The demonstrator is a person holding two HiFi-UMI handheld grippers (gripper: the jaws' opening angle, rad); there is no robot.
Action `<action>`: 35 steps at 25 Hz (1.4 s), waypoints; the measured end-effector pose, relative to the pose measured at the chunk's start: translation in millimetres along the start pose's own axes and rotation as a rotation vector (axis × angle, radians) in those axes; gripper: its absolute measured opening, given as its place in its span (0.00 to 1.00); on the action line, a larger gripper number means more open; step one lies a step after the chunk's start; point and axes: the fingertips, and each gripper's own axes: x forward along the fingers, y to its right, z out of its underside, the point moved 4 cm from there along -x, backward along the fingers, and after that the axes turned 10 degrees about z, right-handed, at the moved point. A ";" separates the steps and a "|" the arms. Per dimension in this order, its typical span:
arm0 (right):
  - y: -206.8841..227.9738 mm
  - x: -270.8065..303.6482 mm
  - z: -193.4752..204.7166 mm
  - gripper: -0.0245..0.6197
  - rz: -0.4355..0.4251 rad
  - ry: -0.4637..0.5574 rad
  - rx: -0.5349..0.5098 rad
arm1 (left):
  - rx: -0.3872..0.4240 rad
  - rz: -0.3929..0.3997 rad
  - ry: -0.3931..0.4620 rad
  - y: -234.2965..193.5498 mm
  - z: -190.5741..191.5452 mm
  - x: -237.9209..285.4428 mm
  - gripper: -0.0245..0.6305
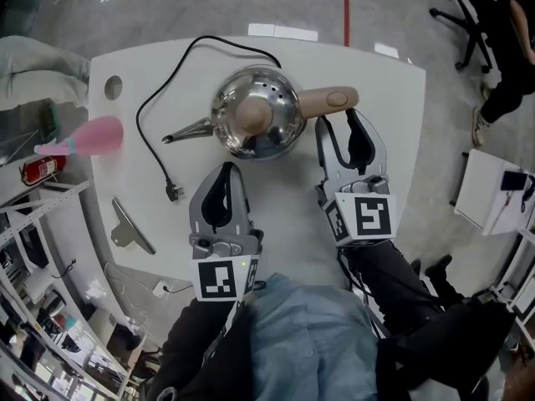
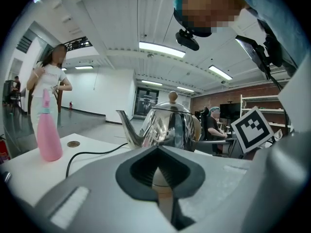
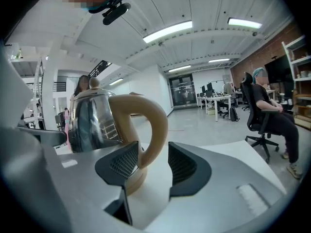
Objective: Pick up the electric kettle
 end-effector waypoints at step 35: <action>-0.8 64.2 -44.9 0.33 0.018 0.230 -0.069 | -0.007 -0.078 0.018 -28.4 3.0 -4.9 0.04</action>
